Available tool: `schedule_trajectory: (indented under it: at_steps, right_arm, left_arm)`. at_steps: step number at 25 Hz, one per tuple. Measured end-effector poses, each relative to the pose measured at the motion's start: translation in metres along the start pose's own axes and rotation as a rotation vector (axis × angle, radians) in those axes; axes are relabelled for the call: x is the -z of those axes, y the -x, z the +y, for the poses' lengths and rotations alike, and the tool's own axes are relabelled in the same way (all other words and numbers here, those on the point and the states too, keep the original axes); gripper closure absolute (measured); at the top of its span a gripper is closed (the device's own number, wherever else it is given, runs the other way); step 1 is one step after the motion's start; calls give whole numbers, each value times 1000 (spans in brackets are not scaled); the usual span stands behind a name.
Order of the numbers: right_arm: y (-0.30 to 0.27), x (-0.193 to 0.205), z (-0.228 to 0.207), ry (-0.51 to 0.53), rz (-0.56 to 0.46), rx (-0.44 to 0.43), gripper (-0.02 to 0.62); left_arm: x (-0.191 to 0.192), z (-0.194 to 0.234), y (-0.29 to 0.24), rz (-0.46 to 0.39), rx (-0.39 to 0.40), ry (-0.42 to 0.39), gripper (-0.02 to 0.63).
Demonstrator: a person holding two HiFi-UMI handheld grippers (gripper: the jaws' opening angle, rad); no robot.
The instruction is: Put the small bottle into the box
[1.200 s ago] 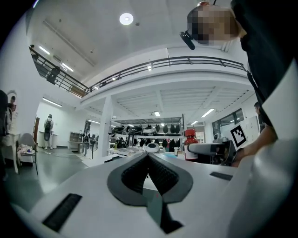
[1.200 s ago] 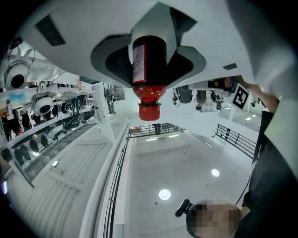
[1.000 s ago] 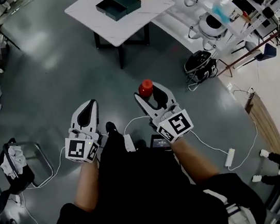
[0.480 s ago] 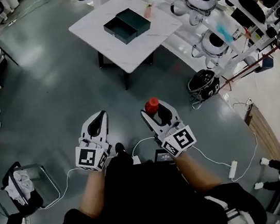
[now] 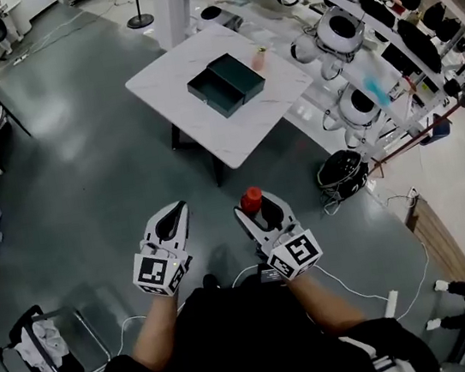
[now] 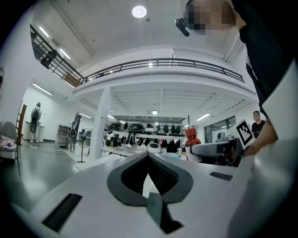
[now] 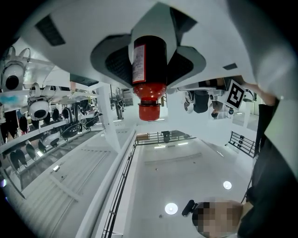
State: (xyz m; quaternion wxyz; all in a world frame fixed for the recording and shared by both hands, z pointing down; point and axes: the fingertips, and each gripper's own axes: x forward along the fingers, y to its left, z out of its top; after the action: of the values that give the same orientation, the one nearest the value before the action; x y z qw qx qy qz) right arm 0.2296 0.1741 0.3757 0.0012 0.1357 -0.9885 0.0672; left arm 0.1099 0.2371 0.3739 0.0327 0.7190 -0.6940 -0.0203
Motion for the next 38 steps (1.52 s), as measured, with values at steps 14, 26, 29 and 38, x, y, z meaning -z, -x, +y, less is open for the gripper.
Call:
schedule_trajectory:
  at_steps: [14,26,29,38]
  right_arm:
    - [-89,0,-62,-38,-47,13,359]
    - [-199,-26,-176,-41,-94,6,359]
    - [-223,-34,-203,-31,-103,2,359]
    - [-263,-42,-255,-34,-107,43,359]
  left_arm:
    - [-1,82,-84,-1,35,5,592]
    - [-15,166,-221,21,52,-9,592]
    - [-19,184,-255,16,57,-5,592]
    - [-34,231,-318,9,69,-7,592]
